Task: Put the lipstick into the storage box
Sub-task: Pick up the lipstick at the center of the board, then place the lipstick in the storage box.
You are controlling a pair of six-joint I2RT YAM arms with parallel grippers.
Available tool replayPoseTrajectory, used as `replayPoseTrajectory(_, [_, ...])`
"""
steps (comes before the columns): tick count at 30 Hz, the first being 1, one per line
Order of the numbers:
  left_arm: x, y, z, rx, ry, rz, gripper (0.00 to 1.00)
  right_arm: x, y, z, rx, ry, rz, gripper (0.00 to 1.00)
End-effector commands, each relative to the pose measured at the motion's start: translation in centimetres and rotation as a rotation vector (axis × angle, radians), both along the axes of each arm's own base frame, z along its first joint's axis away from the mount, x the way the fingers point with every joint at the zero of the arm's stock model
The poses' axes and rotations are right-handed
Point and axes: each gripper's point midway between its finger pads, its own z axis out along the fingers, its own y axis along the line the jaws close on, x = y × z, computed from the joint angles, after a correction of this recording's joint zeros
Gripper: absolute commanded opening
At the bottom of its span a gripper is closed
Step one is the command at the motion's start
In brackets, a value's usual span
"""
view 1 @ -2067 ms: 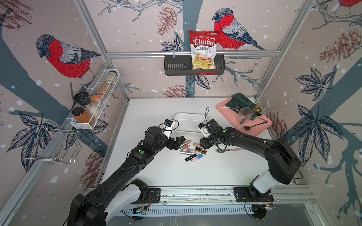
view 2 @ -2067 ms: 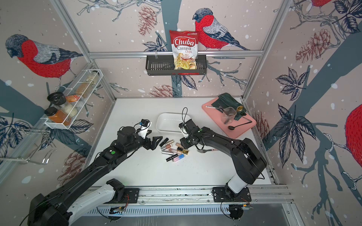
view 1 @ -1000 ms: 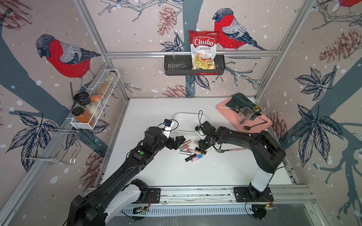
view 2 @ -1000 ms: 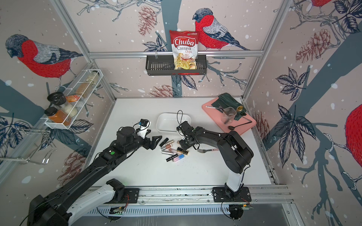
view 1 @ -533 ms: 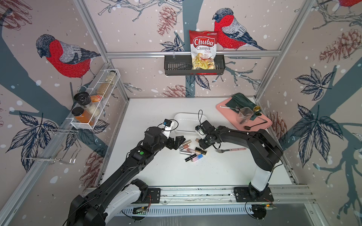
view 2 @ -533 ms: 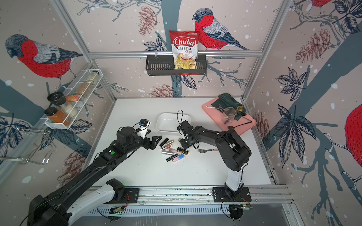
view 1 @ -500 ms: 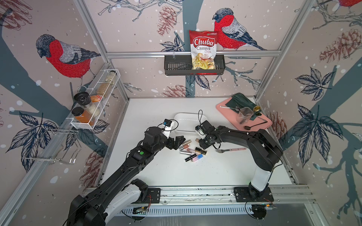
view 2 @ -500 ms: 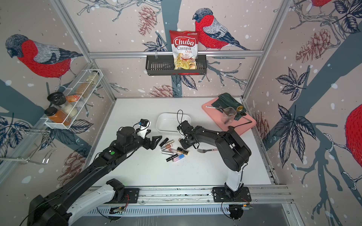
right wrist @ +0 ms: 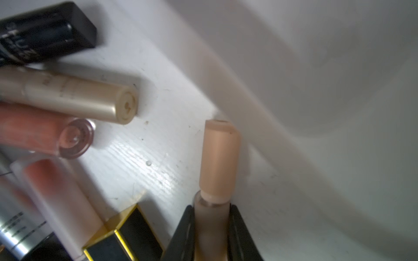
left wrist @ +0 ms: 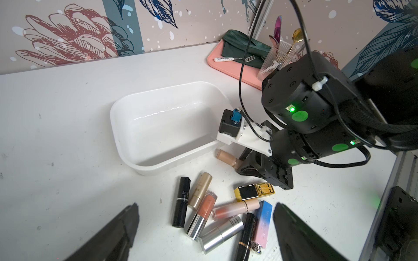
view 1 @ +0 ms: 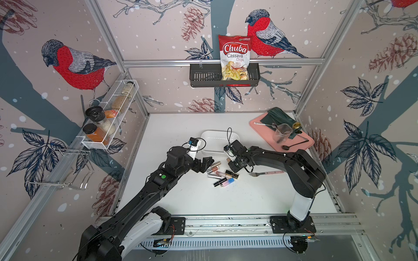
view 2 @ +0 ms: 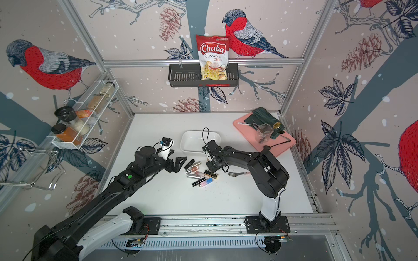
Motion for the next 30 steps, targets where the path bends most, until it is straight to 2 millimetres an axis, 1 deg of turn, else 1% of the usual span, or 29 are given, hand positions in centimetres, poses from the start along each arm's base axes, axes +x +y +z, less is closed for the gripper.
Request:
replayPoseTrajectory(1, [-0.1, 0.0, -0.1, 0.012, 0.0, -0.007, 0.96, 0.1, 0.1, 1.0, 0.006, -0.021, 0.015, 0.17])
replayPoseTrajectory(6, [0.0, 0.0, -0.2, 0.013, 0.001, -0.006, 0.96, 0.2, -0.5, 3.0, 0.027, -0.051, -0.006, 0.16])
replayPoseTrajectory(9, [0.0, 0.0, -0.2, 0.014, 0.001, -0.005, 0.96, -0.5, -0.6, 4.2, 0.057, -0.055, -0.007, 0.16])
replayPoseTrajectory(12, [0.0, 0.0, -0.2, 0.014, 0.0, -0.003, 0.96, -1.5, -0.2, 5.5, 0.108, -0.052, 0.001, 0.16])
replayPoseTrajectory(15, [0.0, 0.0, -0.2, 0.014, 0.0, -0.002, 0.96, -2.5, 0.5, 7.5, 0.198, -0.046, 0.003, 0.16])
replayPoseTrajectory(18, [0.0, 0.0, -0.1, 0.013, -0.001, -0.002, 0.96, -2.5, 1.4, 10.4, 0.331, -0.043, -0.021, 0.16])
replayPoseTrajectory(21, [0.1, 0.0, -0.3, 0.014, 0.003, 0.001, 0.96, -1.4, 2.0, 13.3, 0.472, -0.031, -0.079, 0.16])
replayPoseTrajectory(24, [0.1, 0.0, -0.4, 0.016, 0.006, 0.0, 0.96, 0.8, 2.3, 15.5, 0.604, -0.004, -0.18, 0.17])
replayPoseTrajectory(27, [0.1, 0.0, -0.4, 0.018, 0.007, 0.003, 0.96, 3.4, 2.2, 16.4, 0.697, 0.025, -0.289, 0.16])
replayPoseTrajectory(30, [0.1, 0.1, -0.5, 0.02, 0.009, 0.005, 0.96, 6.0, 2.0, 16.2, 0.708, 0.011, -0.38, 0.16])
